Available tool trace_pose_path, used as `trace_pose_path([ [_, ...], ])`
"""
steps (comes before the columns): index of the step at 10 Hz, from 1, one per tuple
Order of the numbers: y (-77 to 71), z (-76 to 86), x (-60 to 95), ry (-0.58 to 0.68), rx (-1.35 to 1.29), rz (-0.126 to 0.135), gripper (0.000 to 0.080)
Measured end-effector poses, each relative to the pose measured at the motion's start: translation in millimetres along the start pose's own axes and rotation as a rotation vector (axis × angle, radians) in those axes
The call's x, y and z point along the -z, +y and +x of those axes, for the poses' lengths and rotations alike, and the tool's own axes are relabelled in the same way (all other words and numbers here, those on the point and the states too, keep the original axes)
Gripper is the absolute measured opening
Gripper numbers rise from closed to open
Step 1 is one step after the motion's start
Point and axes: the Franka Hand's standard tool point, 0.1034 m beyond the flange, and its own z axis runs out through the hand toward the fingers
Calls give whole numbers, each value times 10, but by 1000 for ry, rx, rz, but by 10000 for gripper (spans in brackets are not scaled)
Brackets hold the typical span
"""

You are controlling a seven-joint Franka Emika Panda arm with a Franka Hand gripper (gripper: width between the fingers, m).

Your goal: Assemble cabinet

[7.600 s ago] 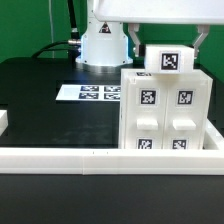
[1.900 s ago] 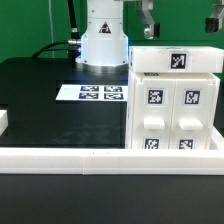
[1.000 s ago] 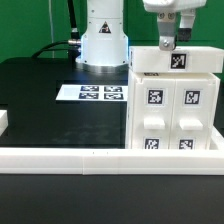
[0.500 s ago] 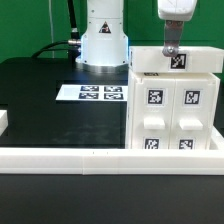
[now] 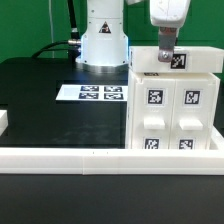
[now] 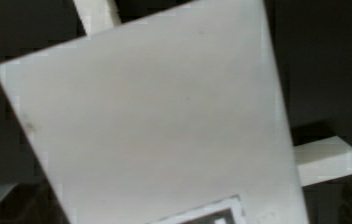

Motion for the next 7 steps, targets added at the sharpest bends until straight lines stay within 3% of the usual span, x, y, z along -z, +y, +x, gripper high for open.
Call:
trace_pose_path([
  [1,1,-4,0,0,-2,0,664],
  [2,3,-11,-1,0,-3,0,664],
  [3,5,-14,-1,0,-4,0,554],
  [7,6,-18,-3,0,-152,1,556],
])
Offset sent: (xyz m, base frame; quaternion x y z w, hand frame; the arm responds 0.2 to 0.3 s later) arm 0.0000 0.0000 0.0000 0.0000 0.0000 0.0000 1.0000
